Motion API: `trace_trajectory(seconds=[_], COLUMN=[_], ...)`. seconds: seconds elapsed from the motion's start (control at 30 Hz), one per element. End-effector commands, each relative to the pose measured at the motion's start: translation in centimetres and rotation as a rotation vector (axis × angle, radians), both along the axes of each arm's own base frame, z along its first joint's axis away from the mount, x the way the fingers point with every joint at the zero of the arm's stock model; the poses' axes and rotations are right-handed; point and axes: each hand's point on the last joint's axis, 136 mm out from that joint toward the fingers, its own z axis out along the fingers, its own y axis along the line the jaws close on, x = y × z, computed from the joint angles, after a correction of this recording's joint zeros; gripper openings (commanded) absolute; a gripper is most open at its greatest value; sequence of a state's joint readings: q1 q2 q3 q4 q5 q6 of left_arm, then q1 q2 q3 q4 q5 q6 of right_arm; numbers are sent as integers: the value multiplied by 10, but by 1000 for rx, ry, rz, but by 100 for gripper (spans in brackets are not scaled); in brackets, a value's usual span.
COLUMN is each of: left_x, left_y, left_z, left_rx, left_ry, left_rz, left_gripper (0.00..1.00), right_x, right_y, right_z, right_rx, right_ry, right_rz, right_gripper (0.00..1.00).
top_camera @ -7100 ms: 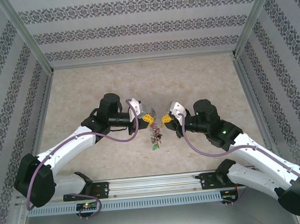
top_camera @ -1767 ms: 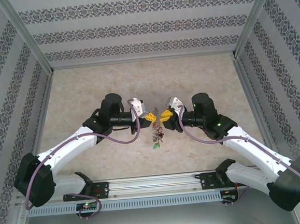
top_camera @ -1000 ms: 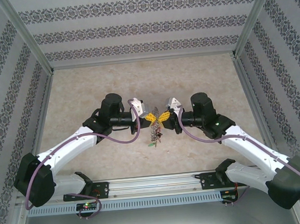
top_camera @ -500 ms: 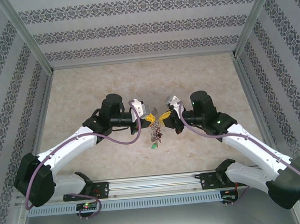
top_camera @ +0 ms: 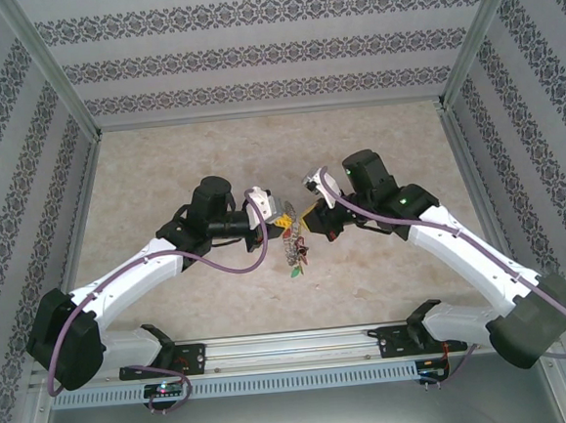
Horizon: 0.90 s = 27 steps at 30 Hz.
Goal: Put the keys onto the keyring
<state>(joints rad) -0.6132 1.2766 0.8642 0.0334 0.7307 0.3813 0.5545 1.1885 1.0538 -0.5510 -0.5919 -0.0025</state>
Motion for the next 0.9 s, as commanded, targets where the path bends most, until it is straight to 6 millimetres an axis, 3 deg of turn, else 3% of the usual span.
trace_trajectory(seconds=[0.0,0.43,0.87], left_x=[6,6,5], left_y=[-2,-8,-8], left_z=[20,22,24], left_rx=[-57,-75,-100], left_ry=[-51,-47,-41], left_rz=[10,-2,5], left_gripper=[0,0,0], right_x=[0,18,17], right_y=[4,12,17], right_z=[4,3,0], right_rx=[26,94,133], right_ry=[64,123,146], right_rz=[-27,-137,-128], right_gripper=[0,8,15])
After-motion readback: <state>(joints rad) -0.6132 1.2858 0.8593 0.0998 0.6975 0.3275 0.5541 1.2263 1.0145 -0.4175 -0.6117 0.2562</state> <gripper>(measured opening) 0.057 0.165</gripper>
